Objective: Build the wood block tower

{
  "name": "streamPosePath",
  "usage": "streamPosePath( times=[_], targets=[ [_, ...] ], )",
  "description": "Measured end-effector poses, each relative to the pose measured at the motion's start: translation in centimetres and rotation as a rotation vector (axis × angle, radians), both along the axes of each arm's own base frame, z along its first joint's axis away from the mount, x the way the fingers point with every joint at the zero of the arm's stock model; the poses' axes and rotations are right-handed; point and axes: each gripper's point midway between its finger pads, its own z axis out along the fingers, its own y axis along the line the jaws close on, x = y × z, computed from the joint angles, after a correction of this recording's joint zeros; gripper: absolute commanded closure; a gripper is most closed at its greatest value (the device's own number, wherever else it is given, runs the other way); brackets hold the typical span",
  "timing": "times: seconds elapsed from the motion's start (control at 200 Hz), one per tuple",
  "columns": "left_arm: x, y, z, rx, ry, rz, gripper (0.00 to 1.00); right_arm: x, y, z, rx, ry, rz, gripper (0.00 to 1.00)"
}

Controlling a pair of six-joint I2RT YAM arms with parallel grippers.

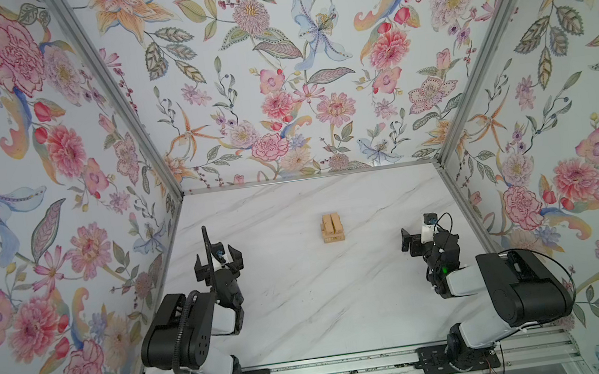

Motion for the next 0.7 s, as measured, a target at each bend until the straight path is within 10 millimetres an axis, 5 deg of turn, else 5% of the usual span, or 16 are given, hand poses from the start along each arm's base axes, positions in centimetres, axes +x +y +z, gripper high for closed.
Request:
streamPosePath(
  times=[0.701],
  targets=[
    [0.33, -0.52, 0.02, -0.009, -0.004, -0.049, 0.01, 0.5, 0.05, 0.69, -0.005, -0.02, 0.013, 0.01]
  ],
)
